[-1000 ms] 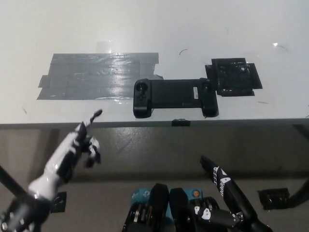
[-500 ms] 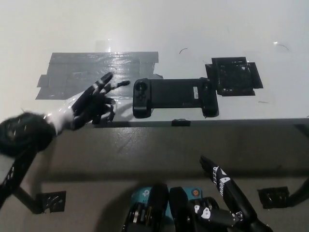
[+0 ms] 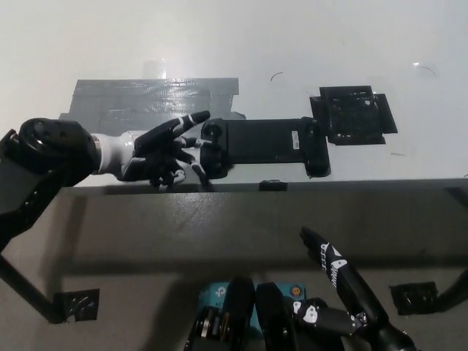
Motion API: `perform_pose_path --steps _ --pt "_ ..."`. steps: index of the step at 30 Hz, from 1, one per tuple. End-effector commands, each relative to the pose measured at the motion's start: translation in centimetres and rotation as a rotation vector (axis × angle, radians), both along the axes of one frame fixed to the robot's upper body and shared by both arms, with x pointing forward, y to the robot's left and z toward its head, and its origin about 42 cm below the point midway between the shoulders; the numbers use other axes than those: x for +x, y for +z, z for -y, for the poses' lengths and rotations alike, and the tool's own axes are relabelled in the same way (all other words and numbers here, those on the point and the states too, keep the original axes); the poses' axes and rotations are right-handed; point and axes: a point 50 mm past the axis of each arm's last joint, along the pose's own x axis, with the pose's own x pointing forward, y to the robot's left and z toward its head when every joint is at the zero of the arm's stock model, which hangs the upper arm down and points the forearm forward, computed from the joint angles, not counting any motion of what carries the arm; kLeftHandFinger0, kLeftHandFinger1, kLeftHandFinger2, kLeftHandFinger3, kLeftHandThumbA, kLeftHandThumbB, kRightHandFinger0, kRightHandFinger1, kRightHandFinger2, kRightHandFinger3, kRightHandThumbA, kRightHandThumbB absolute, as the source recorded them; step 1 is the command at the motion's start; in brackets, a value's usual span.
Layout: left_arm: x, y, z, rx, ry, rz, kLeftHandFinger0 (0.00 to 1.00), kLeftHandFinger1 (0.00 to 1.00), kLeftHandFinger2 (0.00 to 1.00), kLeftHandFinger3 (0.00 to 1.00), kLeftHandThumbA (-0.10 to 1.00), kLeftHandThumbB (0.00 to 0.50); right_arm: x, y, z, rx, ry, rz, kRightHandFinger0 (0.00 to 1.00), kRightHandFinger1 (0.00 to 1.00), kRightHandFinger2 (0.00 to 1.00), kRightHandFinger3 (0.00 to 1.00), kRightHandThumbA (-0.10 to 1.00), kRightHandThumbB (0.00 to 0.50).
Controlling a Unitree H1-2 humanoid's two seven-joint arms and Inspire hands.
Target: A controller is being placed at the center of the desk near the left hand and the robot uses its left hand's index finger to press a button at the left area of the controller
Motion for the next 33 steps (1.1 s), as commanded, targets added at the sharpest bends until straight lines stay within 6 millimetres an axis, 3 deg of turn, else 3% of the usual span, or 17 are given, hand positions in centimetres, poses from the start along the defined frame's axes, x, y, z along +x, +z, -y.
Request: perform_pose_path --steps 1,3,14,22,29,33 --pt "0.7 3.2 -1.3 -0.002 0.001 -0.01 0.0 0.05 0.43 1.0 1.0 0.432 0.4 1.6 -0.1 -0.003 0.028 0.072 1.0 1.0 1.0 1.0 0.78 0.191" --pt "0.8 3.2 -1.6 0.002 0.013 -0.01 0.0 0.01 0.39 1.0 1.0 0.433 0.4 1.7 -0.1 -0.003 0.028 0.073 1.0 1.0 1.0 1.0 0.78 0.191" --pt "1.9 4.6 -2.8 0.008 0.076 0.026 0.0 0.0 0.36 1.0 1.0 0.45 0.6 1.9 -0.2 -0.005 0.033 0.069 1.0 1.0 1.0 1.0 0.78 0.189" --pt "2.4 5.3 -2.0 0.007 0.075 0.041 0.0 0.0 0.31 1.0 1.0 0.441 0.7 2.0 -0.3 -0.002 0.034 0.071 1.0 1.0 1.0 1.0 0.79 0.199" --pt "2.5 5.8 -0.9 0.145 0.011 0.067 0.0 0.09 0.42 1.0 1.0 0.45 0.9 2.4 -0.3 -0.006 0.037 0.085 1.0 1.0 1.0 1.0 0.78 0.197" --pt "2.6 5.9 -0.2 0.214 -0.014 0.089 0.0 0.1 0.42 1.0 1.0 0.451 1.1 2.5 -0.4 -0.002 0.037 0.089 1.0 1.0 1.0 1.0 0.78 0.197"
